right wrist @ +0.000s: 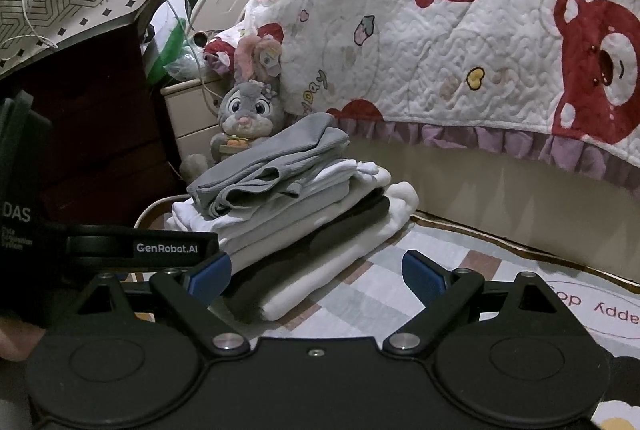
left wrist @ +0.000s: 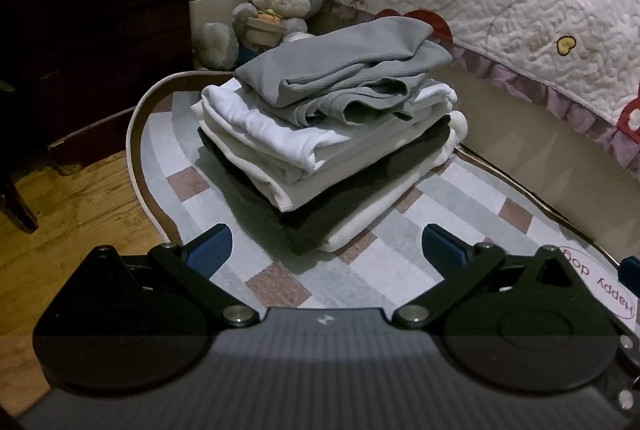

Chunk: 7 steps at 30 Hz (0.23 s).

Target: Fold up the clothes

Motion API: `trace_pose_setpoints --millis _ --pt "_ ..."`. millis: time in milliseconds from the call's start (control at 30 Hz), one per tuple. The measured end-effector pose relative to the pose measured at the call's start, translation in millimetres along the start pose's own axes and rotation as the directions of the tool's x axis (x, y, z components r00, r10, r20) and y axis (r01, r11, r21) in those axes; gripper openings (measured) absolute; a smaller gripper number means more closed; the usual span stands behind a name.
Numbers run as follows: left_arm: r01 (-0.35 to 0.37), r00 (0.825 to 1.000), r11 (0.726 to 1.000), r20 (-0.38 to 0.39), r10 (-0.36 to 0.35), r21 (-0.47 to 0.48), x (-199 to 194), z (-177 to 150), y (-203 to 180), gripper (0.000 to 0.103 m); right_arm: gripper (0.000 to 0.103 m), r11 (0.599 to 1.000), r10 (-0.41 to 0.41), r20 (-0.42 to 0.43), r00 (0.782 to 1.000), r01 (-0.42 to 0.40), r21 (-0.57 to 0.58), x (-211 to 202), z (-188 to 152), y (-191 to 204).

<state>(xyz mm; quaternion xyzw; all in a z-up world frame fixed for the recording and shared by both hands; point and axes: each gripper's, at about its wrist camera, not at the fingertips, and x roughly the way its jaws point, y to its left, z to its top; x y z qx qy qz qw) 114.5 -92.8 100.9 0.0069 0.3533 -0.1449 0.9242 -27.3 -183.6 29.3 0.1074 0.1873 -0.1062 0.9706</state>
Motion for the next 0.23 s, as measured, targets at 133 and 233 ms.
trace_pose_setpoints --millis 133,233 --pt "-0.001 1.000 1.000 0.002 0.001 0.004 -0.1 -0.1 -0.2 0.103 0.095 1.000 0.000 0.001 1.000 0.000 0.000 -0.8 0.0 0.4" --pt "-0.004 1.000 1.000 0.001 0.004 0.003 -0.2 -0.1 -0.2 0.103 0.095 1.000 -0.003 0.003 1.000 0.003 0.004 -0.5 0.3 0.7"
